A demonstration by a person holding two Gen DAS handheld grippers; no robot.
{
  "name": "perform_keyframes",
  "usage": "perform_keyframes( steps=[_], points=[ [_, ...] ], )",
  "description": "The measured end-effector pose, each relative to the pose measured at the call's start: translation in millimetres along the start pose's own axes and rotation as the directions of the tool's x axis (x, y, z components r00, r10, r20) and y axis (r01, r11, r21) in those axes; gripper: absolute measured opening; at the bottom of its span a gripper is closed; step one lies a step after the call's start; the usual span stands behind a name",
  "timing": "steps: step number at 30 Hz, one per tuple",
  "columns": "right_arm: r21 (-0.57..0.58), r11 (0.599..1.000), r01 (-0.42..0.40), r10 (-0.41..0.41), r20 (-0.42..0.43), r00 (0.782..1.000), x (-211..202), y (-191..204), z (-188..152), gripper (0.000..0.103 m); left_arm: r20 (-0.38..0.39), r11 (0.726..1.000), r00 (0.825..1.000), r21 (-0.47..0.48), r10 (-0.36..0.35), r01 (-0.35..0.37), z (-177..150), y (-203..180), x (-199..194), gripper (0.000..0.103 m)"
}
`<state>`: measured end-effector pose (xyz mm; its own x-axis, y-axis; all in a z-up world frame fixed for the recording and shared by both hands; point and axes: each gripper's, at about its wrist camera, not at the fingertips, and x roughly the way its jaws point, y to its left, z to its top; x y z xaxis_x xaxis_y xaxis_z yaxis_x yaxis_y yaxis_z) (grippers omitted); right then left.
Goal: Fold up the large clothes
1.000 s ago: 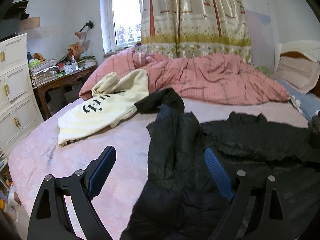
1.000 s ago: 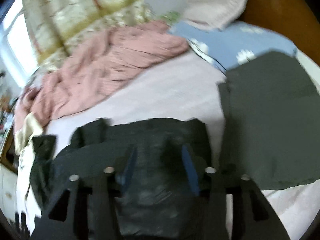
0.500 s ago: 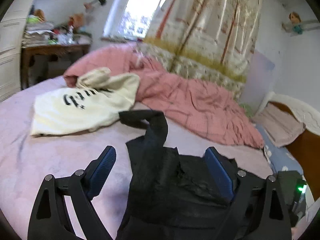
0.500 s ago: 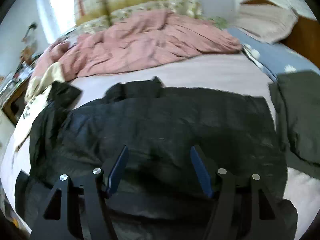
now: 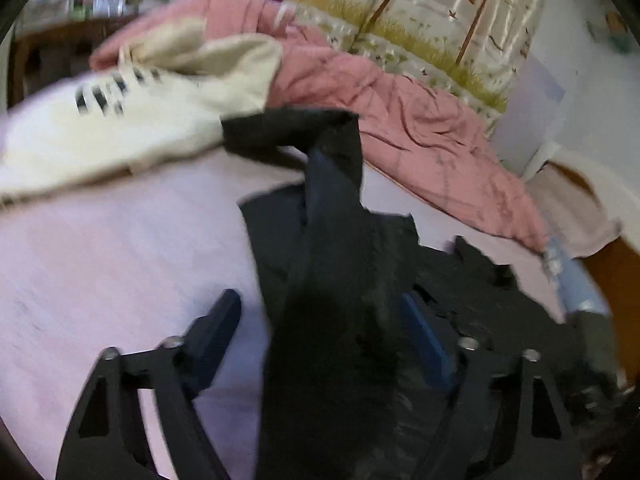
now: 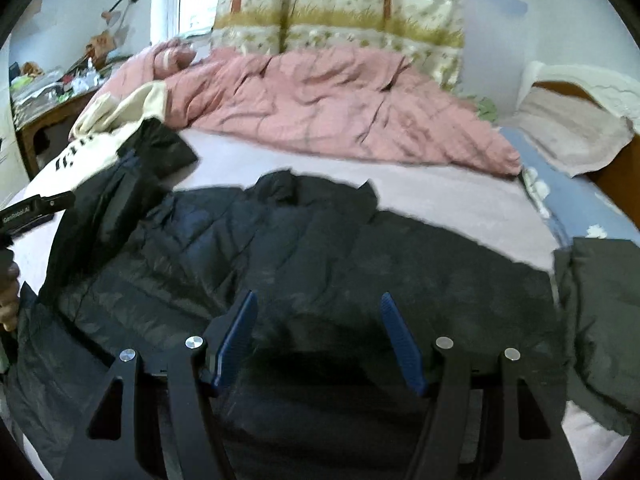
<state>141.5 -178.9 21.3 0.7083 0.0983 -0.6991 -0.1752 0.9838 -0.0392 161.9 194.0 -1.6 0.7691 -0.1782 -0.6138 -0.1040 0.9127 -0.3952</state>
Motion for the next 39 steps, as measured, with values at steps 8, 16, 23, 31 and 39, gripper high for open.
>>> perform_keyframes(
  steps=[8, 16, 23, 31, 39],
  points=[
    [-0.016, 0.999, 0.032, -0.032, 0.000, 0.999, 2.0, 4.6, -6.1, 0.067, 0.025, 0.975, 0.978, 0.090, -0.205, 0.202, -4.9, -20.0, -17.8, 0.000],
    [0.053, 0.997, 0.054, -0.055, 0.006, 0.998, -3.4, -6.3, -5.3, 0.067, -0.192, 0.865, 0.942, 0.378, -0.274, 0.328, -38.8, -92.9, -48.3, 0.000],
    [0.069, 0.996, 0.048, -0.047, -0.019, 0.999, 0.4, -7.5, -6.3, 0.067, -0.163, 0.901, 0.985, 0.417, -0.058, 0.122, -53.2, -91.7, -23.0, 0.025],
    [0.108, 0.994, -0.008, 0.014, -0.055, 0.998, 7.7, -9.5, -7.2, 0.067, 0.148, 0.972, 0.985, 0.227, -0.093, 0.058, 11.3, -85.4, -51.7, 0.071],
    [0.092, 0.996, 0.020, -0.016, -0.049, 0.999, 10.8, -11.7, -6.6, 0.067, -0.046, 0.991, 0.990, 0.037, -0.130, 0.131, -8.1, -62.4, 10.2, 0.001]
  ],
)
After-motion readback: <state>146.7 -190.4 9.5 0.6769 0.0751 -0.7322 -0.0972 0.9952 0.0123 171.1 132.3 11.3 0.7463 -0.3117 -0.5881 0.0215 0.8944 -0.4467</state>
